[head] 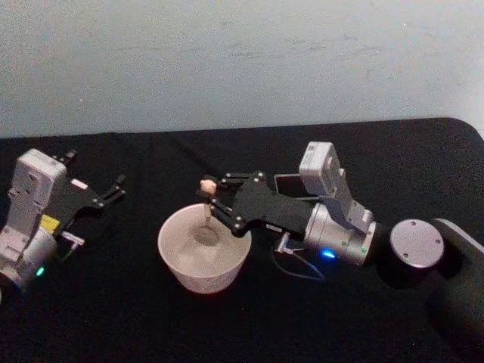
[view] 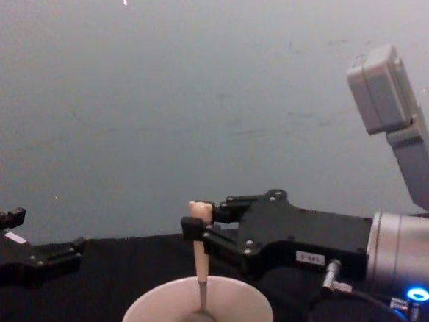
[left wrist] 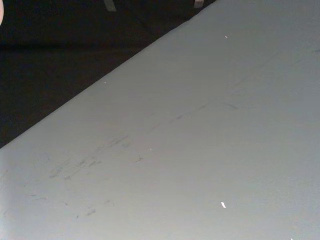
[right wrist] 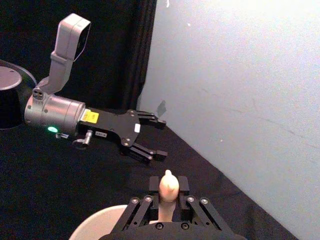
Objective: Pick up the stirring spoon with one hand, stir inside the cup, then place it back in its original position.
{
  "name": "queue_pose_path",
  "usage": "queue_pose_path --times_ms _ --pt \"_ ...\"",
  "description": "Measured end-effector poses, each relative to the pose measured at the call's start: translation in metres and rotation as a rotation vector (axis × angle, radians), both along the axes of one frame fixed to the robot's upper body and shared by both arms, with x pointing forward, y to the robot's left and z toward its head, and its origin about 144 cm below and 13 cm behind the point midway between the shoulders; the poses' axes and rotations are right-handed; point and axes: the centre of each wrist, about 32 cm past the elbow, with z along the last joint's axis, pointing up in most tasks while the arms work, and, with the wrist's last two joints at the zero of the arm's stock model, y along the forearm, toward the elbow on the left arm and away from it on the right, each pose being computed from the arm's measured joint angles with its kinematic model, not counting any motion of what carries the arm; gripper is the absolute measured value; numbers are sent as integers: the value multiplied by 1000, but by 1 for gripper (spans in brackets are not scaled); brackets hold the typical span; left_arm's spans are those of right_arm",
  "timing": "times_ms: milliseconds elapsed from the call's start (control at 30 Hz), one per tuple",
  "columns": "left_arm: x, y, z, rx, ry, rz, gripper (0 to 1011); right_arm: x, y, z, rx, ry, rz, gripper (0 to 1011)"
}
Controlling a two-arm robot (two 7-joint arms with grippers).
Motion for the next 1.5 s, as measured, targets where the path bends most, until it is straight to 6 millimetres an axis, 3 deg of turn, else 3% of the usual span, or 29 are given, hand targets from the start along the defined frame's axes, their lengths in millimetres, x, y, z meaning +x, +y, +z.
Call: queue_pose_path --times_ms 700,1067,1500 --pt "0 0 0 0 0 0 1001 -24 -24 5 5 10 13 213" --pt "0 0 0 0 0 0 1001 -30 -11 6 16 26 61 213" --pt "0 0 0 0 0 0 1001 -13 13 6 33 34 56 213"
